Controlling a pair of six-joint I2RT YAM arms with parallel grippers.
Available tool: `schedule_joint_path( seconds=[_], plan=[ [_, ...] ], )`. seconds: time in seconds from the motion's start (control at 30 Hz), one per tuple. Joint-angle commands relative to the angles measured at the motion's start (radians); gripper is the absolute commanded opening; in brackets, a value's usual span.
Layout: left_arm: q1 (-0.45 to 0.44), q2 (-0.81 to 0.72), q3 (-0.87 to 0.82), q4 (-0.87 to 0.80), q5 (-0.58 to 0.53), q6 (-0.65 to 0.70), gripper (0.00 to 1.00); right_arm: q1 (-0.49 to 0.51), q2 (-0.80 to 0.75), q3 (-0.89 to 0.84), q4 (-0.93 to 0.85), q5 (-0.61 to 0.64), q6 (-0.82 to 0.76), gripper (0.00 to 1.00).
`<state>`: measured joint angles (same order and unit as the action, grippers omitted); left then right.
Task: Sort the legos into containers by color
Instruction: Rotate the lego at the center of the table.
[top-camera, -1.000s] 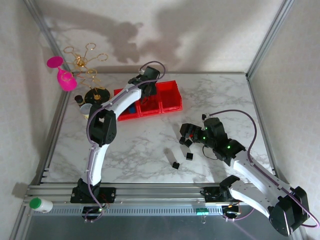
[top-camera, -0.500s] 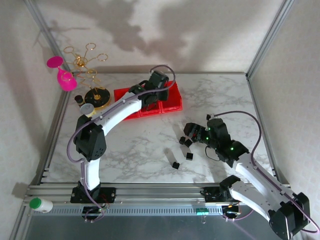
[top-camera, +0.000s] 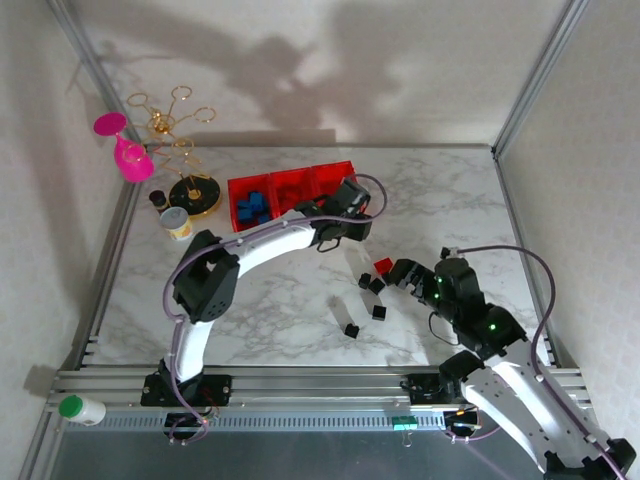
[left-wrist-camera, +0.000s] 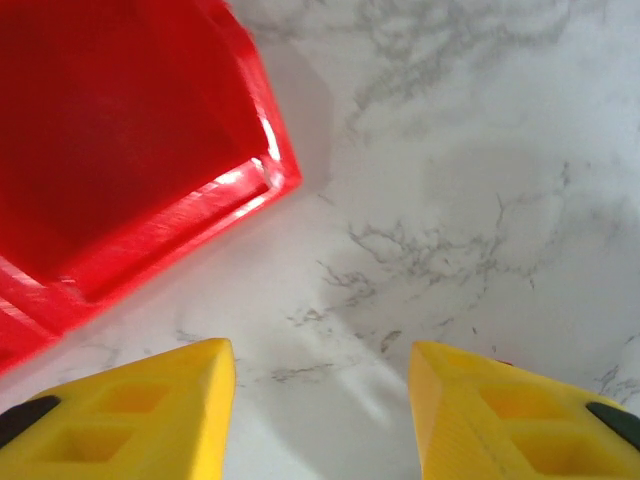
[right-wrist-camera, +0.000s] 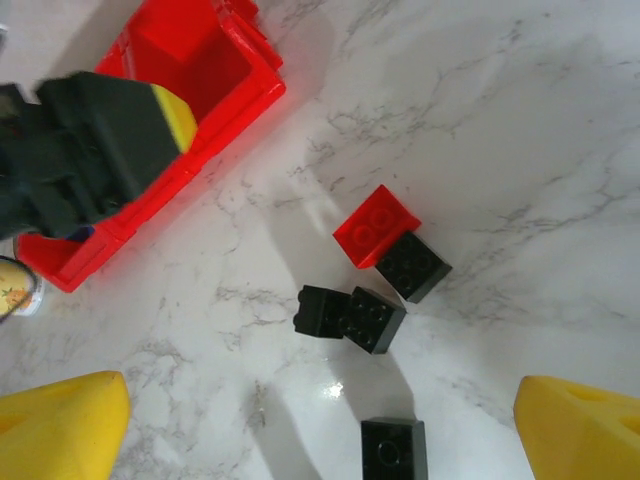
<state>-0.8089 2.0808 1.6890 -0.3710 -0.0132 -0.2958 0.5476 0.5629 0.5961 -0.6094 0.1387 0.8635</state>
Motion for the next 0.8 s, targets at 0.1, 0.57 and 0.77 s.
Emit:
schedule_joint_path(
  seconds=[0.1, 0.57, 0.77],
  plan=[
    [-0.070, 0.101, 0.077, -0.002, 0.048, 0.076, 0.50, -0.004, -0.041, 0.013, -0.093, 0.044, 0.031, 0.99],
    [-0.148, 0.192, 0.117, -0.021, 0.047, 0.106, 0.57, -0.004, -0.046, 0.010, -0.072, 0.037, 0.019, 0.99],
    [-0.147, 0.261, 0.195, -0.062, 0.015, 0.099, 0.58, -0.005, -0.051, 0.012, -0.068, 0.036, 0.019, 0.99]
  ],
)
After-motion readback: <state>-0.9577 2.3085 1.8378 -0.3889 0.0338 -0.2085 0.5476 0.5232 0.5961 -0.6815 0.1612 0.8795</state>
